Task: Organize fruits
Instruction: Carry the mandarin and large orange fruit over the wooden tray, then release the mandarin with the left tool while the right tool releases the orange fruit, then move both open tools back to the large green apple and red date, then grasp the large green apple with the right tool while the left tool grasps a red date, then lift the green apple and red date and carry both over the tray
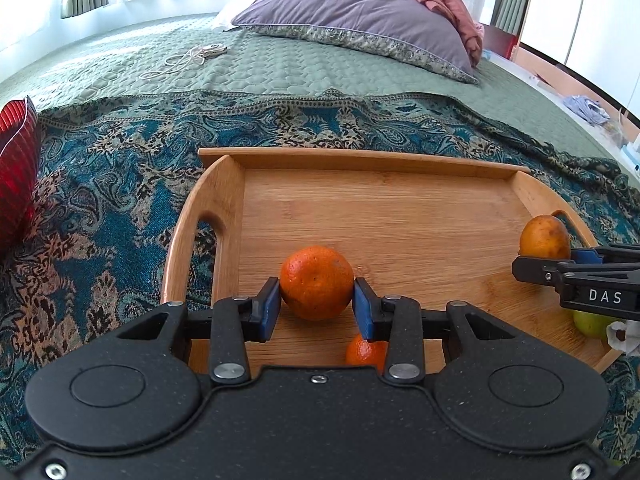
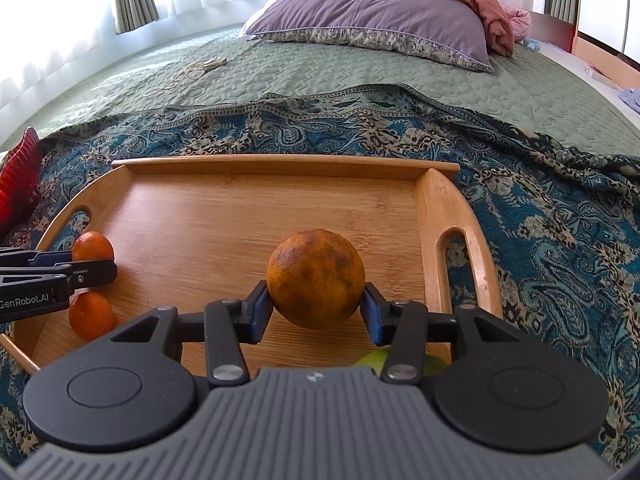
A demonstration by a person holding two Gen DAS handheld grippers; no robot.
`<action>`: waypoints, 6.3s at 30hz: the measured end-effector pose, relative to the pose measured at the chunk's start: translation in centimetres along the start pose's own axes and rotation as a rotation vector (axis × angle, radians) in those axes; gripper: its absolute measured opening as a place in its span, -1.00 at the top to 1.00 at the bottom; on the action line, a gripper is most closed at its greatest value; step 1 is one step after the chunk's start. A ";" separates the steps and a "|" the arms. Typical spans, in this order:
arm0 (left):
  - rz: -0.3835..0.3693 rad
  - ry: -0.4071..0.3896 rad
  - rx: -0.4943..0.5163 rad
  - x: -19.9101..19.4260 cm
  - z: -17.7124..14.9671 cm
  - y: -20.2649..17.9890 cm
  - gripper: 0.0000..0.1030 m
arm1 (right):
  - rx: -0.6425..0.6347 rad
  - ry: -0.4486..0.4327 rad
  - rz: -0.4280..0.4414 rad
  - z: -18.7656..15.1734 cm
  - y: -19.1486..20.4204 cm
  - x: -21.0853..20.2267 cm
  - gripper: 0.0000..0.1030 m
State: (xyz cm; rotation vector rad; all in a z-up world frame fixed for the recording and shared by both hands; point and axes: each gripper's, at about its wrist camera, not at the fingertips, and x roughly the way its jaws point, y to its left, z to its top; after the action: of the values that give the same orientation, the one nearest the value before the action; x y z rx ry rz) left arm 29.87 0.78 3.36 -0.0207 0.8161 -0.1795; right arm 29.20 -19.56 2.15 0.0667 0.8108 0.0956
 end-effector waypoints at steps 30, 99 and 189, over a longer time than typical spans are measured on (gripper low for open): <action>0.012 -0.128 0.114 -5.5 -1.8 -1.4 -0.32 | -0.026 -0.106 0.004 -1.9 1.1 -3.4 -0.52; -0.085 -0.162 0.174 -12.9 -16.7 -6.6 -0.54 | -0.239 -0.297 0.173 -18.7 3.4 -13.9 -0.69; -0.123 -0.183 0.113 -10.6 -12.6 -7.4 0.46 | -0.117 -0.371 0.152 -16.9 2.5 -13.7 -0.16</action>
State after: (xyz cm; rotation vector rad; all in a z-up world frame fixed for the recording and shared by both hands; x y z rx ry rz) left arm 12.46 -4.09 3.03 0.0190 0.6214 -0.3347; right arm 7.36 -18.19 0.63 0.0335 0.4276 0.2660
